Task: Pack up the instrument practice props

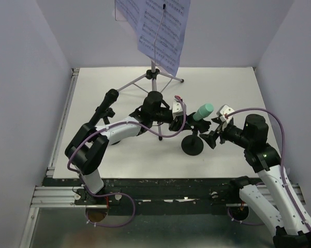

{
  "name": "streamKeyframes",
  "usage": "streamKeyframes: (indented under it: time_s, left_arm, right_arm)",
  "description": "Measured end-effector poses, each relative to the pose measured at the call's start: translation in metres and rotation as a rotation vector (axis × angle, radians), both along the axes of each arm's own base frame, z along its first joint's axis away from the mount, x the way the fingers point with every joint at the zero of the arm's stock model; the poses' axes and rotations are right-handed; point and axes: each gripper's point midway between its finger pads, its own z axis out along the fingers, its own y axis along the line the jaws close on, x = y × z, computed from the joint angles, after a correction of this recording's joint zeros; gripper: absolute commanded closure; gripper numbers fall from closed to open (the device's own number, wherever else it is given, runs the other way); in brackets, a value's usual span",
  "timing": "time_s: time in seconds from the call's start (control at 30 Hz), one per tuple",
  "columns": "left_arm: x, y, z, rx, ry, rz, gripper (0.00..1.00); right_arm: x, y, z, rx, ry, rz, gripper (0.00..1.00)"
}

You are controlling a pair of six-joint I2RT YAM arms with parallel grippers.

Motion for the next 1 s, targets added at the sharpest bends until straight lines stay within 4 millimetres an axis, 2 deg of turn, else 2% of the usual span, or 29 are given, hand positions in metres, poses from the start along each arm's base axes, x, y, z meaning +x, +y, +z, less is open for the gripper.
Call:
streamKeyframes:
  time_s: [0.17, 0.3, 0.47, 0.63, 0.87, 0.93, 1.0]
  left_arm:
    - [0.002, 0.003, 0.000, -0.022, 0.029, 0.039, 1.00]
    - [0.004, 0.007, 0.001, -0.031, 0.051, 0.064, 1.00]
    - [0.003, 0.009, 0.001, -0.032, 0.070, 0.072, 1.00]
    - [0.002, 0.009, 0.001, -0.030, 0.078, 0.073, 1.00]
    - [0.006, 0.014, 0.001, -0.029, 0.086, 0.074, 1.00]
    - [0.008, 0.016, 0.001, -0.029, 0.092, 0.075, 1.00]
    - [0.008, 0.018, 0.001, -0.028, 0.093, 0.073, 1.00]
  right_arm:
    - [-0.001, -0.001, -0.018, -0.004, 0.048, 0.006, 0.07]
    - [0.007, -0.006, -0.033, 0.005, 0.102, -0.013, 0.10]
    - [0.018, -0.007, -0.033, 0.043, 0.119, -0.005, 0.14]
    - [0.016, 0.006, -0.022, 0.069, 0.104, 0.089, 0.13]
    - [0.017, 0.015, -0.017, 0.081, 0.111, 0.164, 0.28]
    - [0.018, 0.016, -0.017, 0.084, 0.118, 0.171, 0.29]
    - [0.019, 0.017, -0.017, 0.086, 0.118, 0.174, 0.25]
